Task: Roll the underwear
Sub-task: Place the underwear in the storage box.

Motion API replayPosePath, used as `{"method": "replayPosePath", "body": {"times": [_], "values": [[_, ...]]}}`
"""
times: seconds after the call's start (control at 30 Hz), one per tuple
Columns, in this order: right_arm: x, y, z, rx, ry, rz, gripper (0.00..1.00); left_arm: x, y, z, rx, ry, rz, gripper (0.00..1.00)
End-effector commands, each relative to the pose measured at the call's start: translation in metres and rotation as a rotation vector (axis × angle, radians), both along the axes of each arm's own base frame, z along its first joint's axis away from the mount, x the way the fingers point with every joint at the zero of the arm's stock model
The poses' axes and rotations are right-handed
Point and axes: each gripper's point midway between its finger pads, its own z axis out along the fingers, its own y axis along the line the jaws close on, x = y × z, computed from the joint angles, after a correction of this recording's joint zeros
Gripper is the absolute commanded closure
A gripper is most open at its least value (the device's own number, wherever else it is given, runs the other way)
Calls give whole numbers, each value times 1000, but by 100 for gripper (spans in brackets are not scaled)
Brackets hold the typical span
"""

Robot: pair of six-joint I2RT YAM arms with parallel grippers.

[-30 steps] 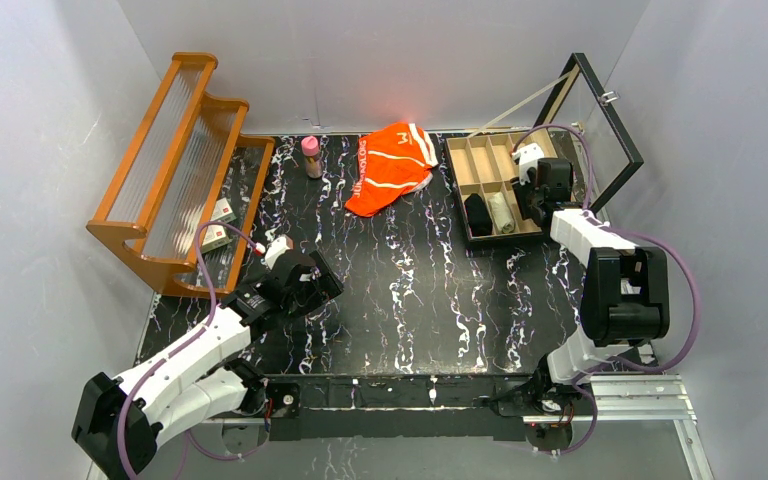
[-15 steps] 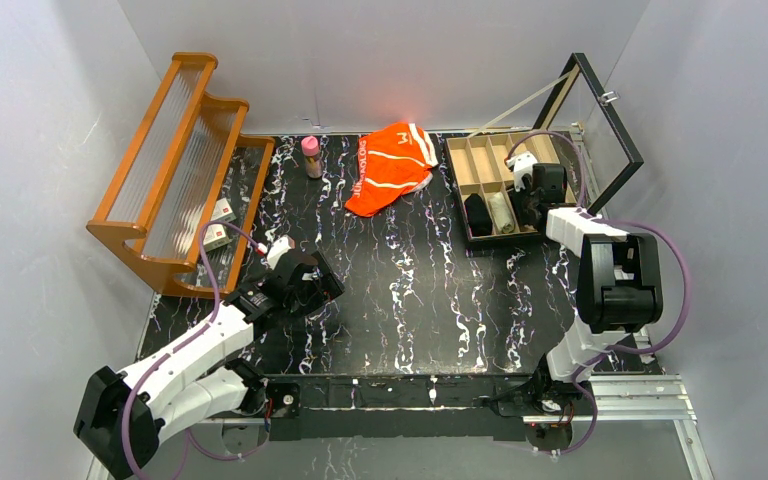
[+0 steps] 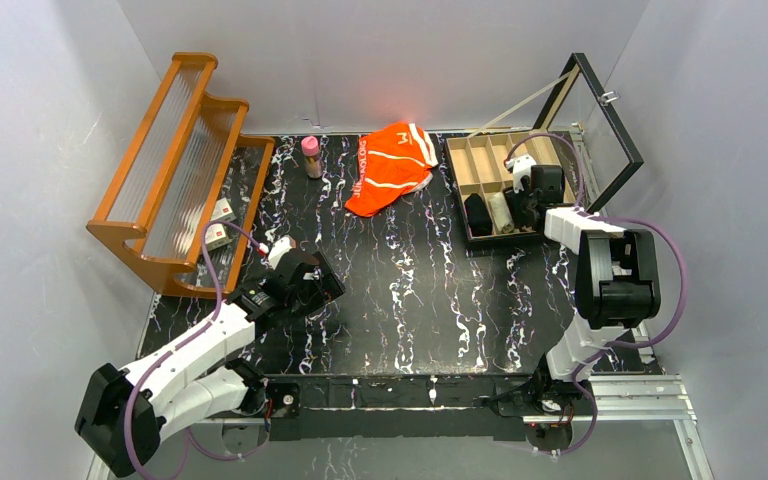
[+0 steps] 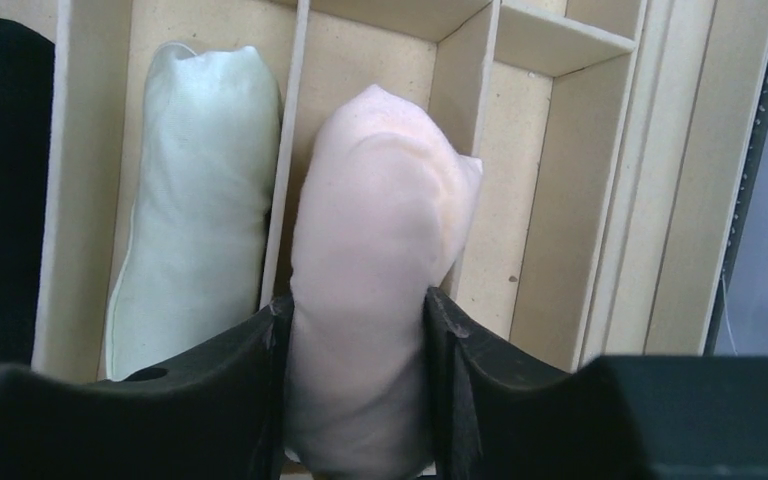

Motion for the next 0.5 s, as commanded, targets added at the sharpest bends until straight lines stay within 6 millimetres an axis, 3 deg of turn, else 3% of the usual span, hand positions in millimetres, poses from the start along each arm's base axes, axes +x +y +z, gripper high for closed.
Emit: {"method": "replayPosePath", "body": {"times": [0.0, 0.1, 0.47], "values": [[15, -2, 20, 15, -56, -13, 38, 2, 0, 4, -1, -6, 1, 6], [16, 1, 27, 26, -71, 0, 28, 2, -1, 3, -2, -4, 0, 6], [19, 6, 62, 55, -153, 12, 26, 2, -2, 2, -2, 1, -5, 6]]}}
